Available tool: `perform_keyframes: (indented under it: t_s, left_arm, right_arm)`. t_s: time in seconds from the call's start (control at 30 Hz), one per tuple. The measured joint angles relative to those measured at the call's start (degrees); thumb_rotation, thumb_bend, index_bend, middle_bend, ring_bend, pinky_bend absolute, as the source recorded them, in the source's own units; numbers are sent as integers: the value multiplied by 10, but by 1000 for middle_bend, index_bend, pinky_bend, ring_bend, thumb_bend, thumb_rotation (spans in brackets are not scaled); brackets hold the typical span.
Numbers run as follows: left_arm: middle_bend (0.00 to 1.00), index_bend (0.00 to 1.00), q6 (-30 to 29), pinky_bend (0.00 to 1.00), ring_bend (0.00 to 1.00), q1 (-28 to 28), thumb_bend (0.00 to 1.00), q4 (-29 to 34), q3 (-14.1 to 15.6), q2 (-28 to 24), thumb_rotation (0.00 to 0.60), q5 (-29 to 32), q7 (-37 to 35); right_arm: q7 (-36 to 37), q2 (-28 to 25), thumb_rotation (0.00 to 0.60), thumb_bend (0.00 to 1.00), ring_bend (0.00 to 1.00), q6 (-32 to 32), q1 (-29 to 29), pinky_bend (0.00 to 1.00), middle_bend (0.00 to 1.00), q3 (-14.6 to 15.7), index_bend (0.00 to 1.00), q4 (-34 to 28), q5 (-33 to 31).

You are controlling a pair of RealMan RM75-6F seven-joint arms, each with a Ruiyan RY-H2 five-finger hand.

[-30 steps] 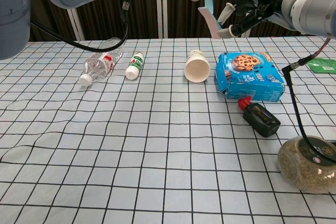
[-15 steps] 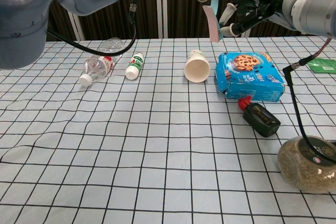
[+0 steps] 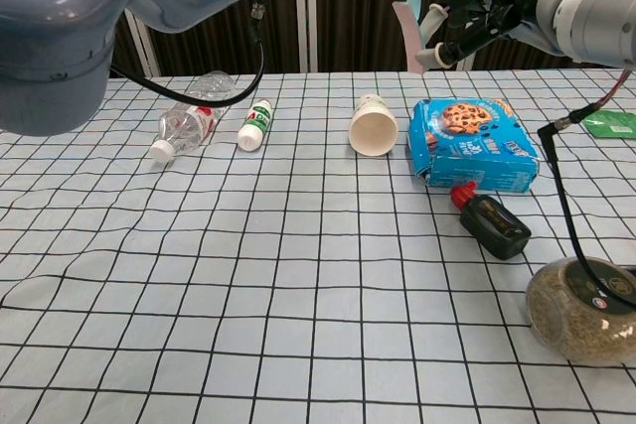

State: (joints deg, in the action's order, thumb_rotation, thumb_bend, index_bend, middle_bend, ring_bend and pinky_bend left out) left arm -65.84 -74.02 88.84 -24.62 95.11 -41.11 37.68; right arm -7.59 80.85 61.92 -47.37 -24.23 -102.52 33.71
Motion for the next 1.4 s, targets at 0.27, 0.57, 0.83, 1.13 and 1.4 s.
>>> perform_keyframes:
  t_s: [0.27, 0.57, 0.83, 1.13, 1.4]
  left_arm:
    - [0, 887, -1, 0, 0, -1, 628, -3, -1, 6, 600, -2, 2]
    - [0, 887, -1, 0, 0, -1, 628, -5, -3, 11, 600, 0, 3]
    - [0, 887, -2, 0, 0, 1, 628, -1, -5, 10, 600, 0, 5]
    - [0, 887, 0, 0, 0, 1, 628, 2, -7, 8, 600, 1, 5]
    - [0, 887, -4, 0, 0, 4, 628, 12, -12, 0, 600, -3, 2]
  right_arm:
    - [-1, 1, 600, 249, 0, 2, 1, 0, 13, -2, 561, 2, -1]
    - [-1, 0, 600, 310, 0, 1, 3, 0, 15, -3, 622, -1, 1]
    - [0, 1, 600, 369, 0, -3, 4, 0, 18, -1, 658, 0, 1]
    - [-5, 3, 600, 415, 0, -1, 4, 0, 38, 2, 782, 1, 2]
    - [-16, 4, 600, 416, 0, -2, 6, 0, 38, 15, 792, 10, 1]
